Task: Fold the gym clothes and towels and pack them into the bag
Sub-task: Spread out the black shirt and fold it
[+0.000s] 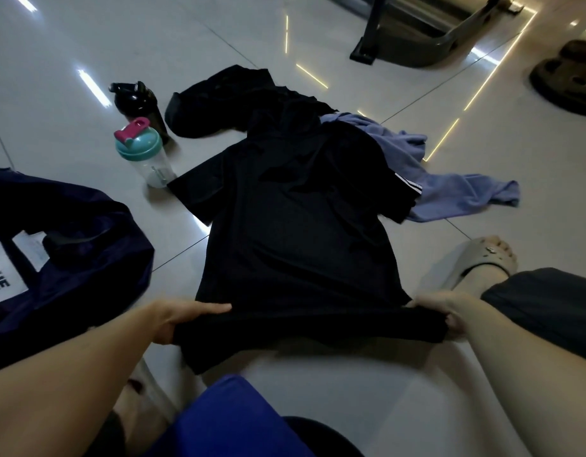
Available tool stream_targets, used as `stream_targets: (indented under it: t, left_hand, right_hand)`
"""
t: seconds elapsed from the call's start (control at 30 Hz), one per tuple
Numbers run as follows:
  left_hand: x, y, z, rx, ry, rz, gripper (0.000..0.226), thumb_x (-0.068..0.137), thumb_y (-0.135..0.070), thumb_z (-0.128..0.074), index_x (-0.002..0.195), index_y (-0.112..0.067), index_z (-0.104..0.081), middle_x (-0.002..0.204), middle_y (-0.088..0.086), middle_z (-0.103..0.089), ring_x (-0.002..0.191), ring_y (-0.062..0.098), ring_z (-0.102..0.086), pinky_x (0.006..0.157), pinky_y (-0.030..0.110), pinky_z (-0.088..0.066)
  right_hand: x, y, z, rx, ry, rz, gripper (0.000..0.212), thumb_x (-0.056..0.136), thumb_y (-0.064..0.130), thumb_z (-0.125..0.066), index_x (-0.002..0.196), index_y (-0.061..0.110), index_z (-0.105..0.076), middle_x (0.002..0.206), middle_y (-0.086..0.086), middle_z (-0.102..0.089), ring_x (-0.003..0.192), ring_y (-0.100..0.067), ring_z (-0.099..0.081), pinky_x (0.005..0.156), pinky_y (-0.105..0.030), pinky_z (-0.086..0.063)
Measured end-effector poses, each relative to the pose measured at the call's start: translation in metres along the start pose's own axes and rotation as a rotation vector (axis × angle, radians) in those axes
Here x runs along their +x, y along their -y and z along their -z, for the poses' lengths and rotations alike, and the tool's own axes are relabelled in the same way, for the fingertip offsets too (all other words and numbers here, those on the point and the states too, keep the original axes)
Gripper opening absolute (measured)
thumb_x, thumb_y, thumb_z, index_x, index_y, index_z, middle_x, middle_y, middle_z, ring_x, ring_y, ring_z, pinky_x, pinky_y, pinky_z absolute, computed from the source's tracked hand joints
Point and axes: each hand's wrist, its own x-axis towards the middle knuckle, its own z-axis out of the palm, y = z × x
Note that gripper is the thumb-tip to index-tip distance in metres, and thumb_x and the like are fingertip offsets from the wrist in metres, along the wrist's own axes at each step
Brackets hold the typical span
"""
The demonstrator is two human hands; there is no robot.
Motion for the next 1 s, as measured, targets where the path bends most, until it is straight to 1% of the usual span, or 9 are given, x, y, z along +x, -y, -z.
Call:
stream_targets:
  t: [0.1, 0.17, 0.27, 0.4, 0.53, 0.7, 0.77, 0.87, 1.0]
  left_hand:
    - [0.009, 0.011, -0.001, 0.162, -0.043, 0.108, 0.055, 0.07, -0.015, -0.093, 0.113, 0.005, -0.065, 0.102, 0.021, -0.076, 0.096, 0.036, -0.074, 0.084, 0.046, -0.061]
    - [0.01, 0.013, -0.005, 0.277, -0.12, 0.141, 0.039, 0.077, -0.004, -0.084, 0.108, 0.008, -0.064, 0.097, 0.022, -0.074, 0.092, 0.037, -0.073, 0.073, 0.044, -0.063]
    - [0.01, 0.011, -0.007, 0.446, -0.21, 0.141, 0.033, 0.085, -0.011, -0.078, 0.11, 0.002, -0.061, 0.1, 0.017, -0.068, 0.084, 0.03, -0.07, 0.059, 0.037, -0.062]
    - [0.01, 0.013, -0.004, 0.613, -0.207, 0.19, 0.048, 0.084, -0.019, -0.08, 0.122, -0.002, -0.055, 0.124, 0.019, -0.062, 0.09, 0.034, -0.072, 0.072, 0.045, -0.064]
    - [0.014, 0.018, -0.005, 0.753, -0.173, 0.269, 0.039, 0.093, -0.026, -0.07, 0.118, 0.002, -0.061, 0.104, 0.018, -0.072, 0.086, 0.028, -0.076, 0.056, 0.033, -0.061]
    - [0.017, -0.002, 0.004, 0.574, -0.28, 0.122, 0.044, 0.085, -0.032, -0.081, 0.106, -0.003, -0.056, 0.091, 0.015, -0.067, 0.069, 0.026, -0.07, 0.051, 0.037, -0.057]
    - [0.025, -0.013, 0.007, 0.455, -0.382, 0.01, 0.044, 0.084, -0.033, -0.082, 0.101, 0.001, -0.06, 0.084, 0.014, -0.067, 0.064, 0.026, -0.066, 0.052, 0.034, -0.054]
    - [0.041, -0.021, 0.01, 0.396, -0.482, -0.115, 0.027, 0.085, -0.025, -0.081, 0.077, -0.004, -0.065, 0.067, 0.014, -0.066, 0.057, 0.028, -0.062, 0.059, 0.039, -0.06]
    - [0.046, -0.022, 0.013, 0.444, -0.429, 0.002, 0.02, 0.085, -0.017, -0.08, 0.085, 0.0, -0.069, 0.072, 0.015, -0.069, 0.06, 0.028, -0.066, 0.061, 0.038, -0.06]
  right_hand:
    - [-0.008, 0.003, -0.011, -0.426, -0.089, -0.045, 0.028, 0.101, 0.015, -0.056, 0.077, 0.003, -0.05, 0.068, -0.012, -0.053, 0.063, -0.026, -0.048, 0.057, -0.034, -0.047]
    - [-0.012, 0.012, -0.02, -0.55, -0.184, -0.031, 0.026, 0.1, 0.013, -0.056, 0.079, -0.002, -0.053, 0.068, -0.015, -0.055, 0.065, -0.028, -0.054, 0.07, -0.036, -0.054]
    - [-0.003, 0.035, -0.03, -0.686, -0.448, 0.329, 0.025, 0.088, 0.014, -0.063, 0.105, -0.004, -0.063, 0.1, -0.022, -0.065, 0.097, -0.036, -0.067, 0.084, -0.038, -0.052]
    - [-0.018, 0.075, -0.073, -0.583, -0.308, 0.681, 0.01, 0.079, 0.015, -0.075, 0.078, 0.017, -0.065, 0.084, -0.005, -0.071, 0.083, -0.026, -0.069, 0.076, -0.035, -0.054]
    - [-0.015, 0.092, -0.113, -0.697, -0.151, 0.8, 0.019, 0.083, 0.02, -0.076, 0.098, 0.024, -0.064, 0.102, 0.003, -0.066, 0.098, -0.021, -0.064, 0.087, -0.036, -0.054]
    - [-0.019, 0.108, -0.127, -0.995, -0.339, 0.773, 0.005, 0.086, 0.017, -0.058, 0.089, 0.02, -0.057, 0.111, -0.006, -0.059, 0.093, -0.029, -0.061, 0.074, -0.035, -0.05]
    - [-0.022, 0.119, -0.136, -0.951, -0.428, 0.864, 0.024, 0.089, 0.017, -0.057, 0.113, 0.019, -0.059, 0.125, -0.008, -0.051, 0.102, -0.03, -0.058, 0.076, -0.037, -0.05]
    - [-0.021, 0.132, -0.156, -0.998, -0.428, 0.982, 0.063, 0.094, 0.023, -0.057, 0.152, 0.022, -0.034, 0.152, -0.011, -0.032, 0.133, -0.032, -0.043, 0.099, -0.044, -0.049]
    - [-0.013, 0.132, -0.175, -1.2, -0.388, 0.95, 0.074, 0.096, 0.033, -0.055, 0.159, 0.024, -0.018, 0.166, -0.013, -0.011, 0.151, -0.034, -0.015, 0.119, -0.049, -0.028]
